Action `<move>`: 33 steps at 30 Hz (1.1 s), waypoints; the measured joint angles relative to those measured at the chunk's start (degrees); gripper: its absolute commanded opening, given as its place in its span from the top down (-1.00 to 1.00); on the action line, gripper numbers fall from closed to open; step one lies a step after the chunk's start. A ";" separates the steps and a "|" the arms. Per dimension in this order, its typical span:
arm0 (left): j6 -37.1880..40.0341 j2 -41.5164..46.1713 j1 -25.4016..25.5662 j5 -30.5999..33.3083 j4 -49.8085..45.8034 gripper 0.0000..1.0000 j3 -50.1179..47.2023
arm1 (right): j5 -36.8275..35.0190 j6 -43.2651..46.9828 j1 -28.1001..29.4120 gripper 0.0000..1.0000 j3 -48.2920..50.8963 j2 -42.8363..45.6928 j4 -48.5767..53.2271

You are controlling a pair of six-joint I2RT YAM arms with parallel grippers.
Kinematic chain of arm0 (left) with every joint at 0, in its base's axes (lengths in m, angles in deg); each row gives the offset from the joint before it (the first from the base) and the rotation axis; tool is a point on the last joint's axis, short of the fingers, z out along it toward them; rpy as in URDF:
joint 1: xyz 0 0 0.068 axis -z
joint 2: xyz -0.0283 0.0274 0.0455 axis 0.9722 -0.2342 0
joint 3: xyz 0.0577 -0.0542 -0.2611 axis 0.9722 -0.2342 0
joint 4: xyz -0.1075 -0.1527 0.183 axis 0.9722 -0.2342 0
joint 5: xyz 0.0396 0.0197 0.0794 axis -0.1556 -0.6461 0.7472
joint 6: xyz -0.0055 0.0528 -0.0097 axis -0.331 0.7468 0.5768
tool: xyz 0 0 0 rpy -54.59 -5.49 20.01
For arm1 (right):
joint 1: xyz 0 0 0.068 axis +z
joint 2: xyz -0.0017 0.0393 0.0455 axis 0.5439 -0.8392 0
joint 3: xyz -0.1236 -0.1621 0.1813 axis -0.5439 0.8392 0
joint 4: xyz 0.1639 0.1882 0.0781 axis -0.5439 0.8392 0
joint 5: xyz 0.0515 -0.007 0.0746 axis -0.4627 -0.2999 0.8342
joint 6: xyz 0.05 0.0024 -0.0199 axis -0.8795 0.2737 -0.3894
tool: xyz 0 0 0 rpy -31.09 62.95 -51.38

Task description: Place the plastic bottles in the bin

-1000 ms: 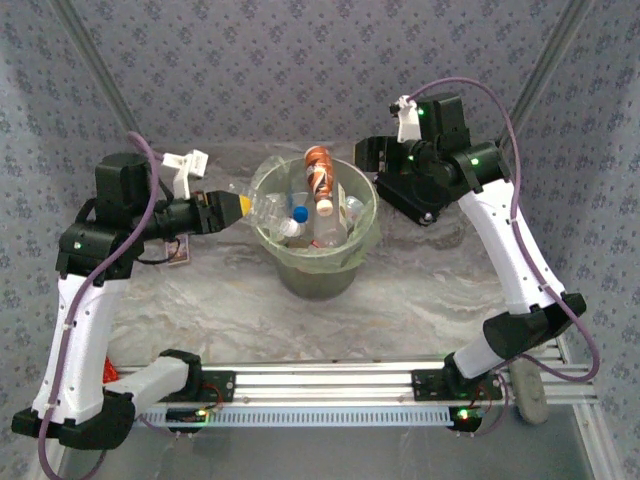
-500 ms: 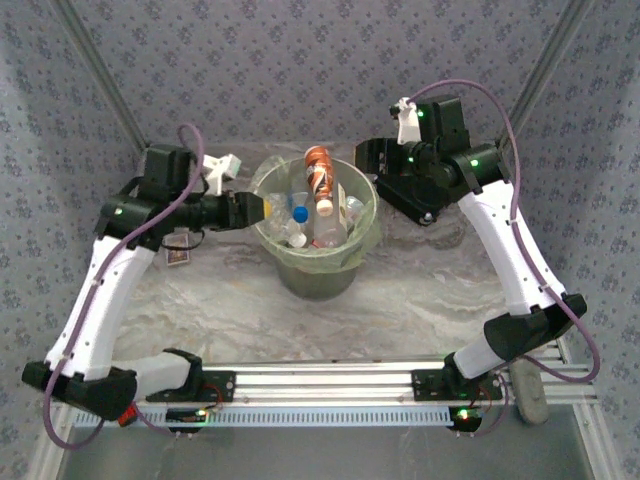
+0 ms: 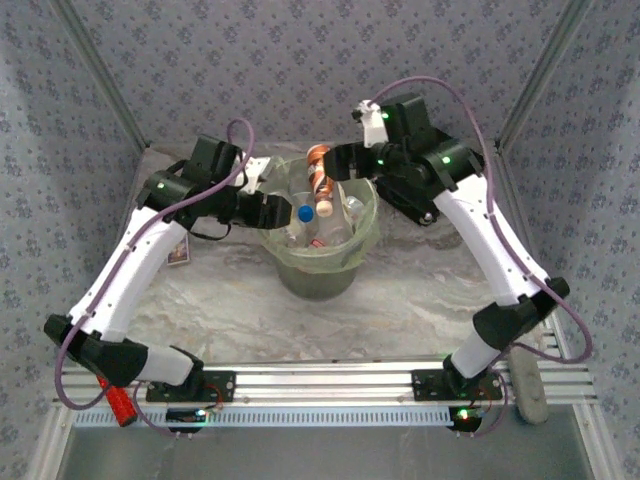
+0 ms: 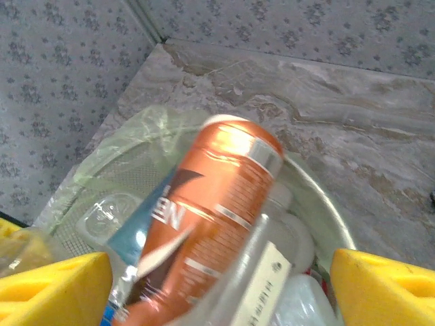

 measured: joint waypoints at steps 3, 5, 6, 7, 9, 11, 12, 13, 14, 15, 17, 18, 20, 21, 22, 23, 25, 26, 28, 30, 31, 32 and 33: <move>1.03 -1.27 0.61 2.10 0.33 -0.46 1.29 | -1.97 0.48 1.86 -0.74 -3.19 -3.65 0.72; 1.53 -1.60 0.68 3.32 0.37 -0.53 1.99 | -3.17 0.48 2.36 -0.74 -4.85 -6.08 1.01; 1.86 -1.60 0.68 3.89 0.39 -0.58 2.27 | -3.74 0.48 2.47 -0.73 -5.66 -7.28 1.33; 2.12 -1.55 0.68 4.50 0.42 -0.60 2.67 | -4.20 0.46 2.58 -0.73 -6.58 -8.55 1.68; 2.60 -1.42 0.68 5.64 0.55 -0.62 3.41 | -4.96 0.46 2.82 -0.72 -7.87 -10.64 1.90; 3.13 -1.03 0.68 7.02 0.76 -0.62 3.96 | -5.42 0.46 3.28 -0.70 -8.50 -12.31 2.23; 3.34 -0.68 0.68 7.54 0.94 -0.62 4.02 | -5.49 0.46 3.58 -0.68 -8.66 -12.81 2.29; 3.58 -0.20 0.68 8.28 1.22 -0.63 4.04 | -5.57 0.44 4.02 -0.64 -8.72 -13.35 2.34; 3.72 0.31 0.68 8.98 1.51 -0.62 4.02 | -5.60 0.42 4.37 -0.60 -8.74 -13.64 2.45; 3.74 0.85 0.68 9.60 1.88 -0.62 4.04 | -5.73 0.37 4.68 -0.57 -8.74 -13.81 2.80; 3.80 1.88 0.68 10.47 2.47 -0.62 4.02 | -5.81 0.35 5.20 -0.46 -8.74 -13.88 3.63; 3.87 2.29 0.68 10.91 2.78 -0.62 4.04 | -5.81 0.28 5.33 -0.42 -8.74 -13.86 3.82; 3.93 3.06 0.66 11.74 3.72 -0.61 4.02 | -6.03 0.20 5.46 -0.32 -8.74 -13.81 3.87; 3.93 3.23 0.66 12.17 4.09 -0.61 4.02 | -6.03 0.17 5.46 -0.28 -8.74 -13.81 3.85; 3.91 3.41 0.61 12.63 4.50 -0.61 4.02 | -6.12 0.02 5.46 -0.24 -8.74 -13.75 3.85; 3.91 3.50 0.55 12.94 4.98 -0.61 3.96 | -6.21 -0.17 5.46 -0.21 -8.74 -13.64 3.87; 3.89 3.67 0.42 13.46 5.75 -0.61 3.54 | -6.49 -0.39 5.46 -0.16 -8.74 -13.14 4.11; 3.89 3.82 0.22 13.81 6.12 -0.61 3.13 | -6.80 -0.48 5.46 -0.16 -8.74 -12.72 4.39; 3.82 4.15 -0.07 14.12 6.60 -0.61 2.16 | -7.74 -0.46 5.40 -0.15 -8.74 -11.76 5.11; 3.63 4.52 -0.50 14.29 6.88 -0.61 1.16 | -8.66 -0.48 5.18 -0.15 -8.57 -10.45 5.68; 3.48 4.79 -0.74 14.32 7.10 -0.61 0.52 | -9.18 -0.57 5.03 -0.14 -8.04 -9.51 5.77; 3.43 5.01 -1.01 14.40 7.32 -0.61 -0.02 | -9.68 -0.70 4.76 -0.14 -7.06 -8.28 5.79; 3.37 5.18 -1.16 14.51 7.52 -0.61 -0.39 | -10.14 -0.92 4.50 -0.15 -6.10 -7.26 5.86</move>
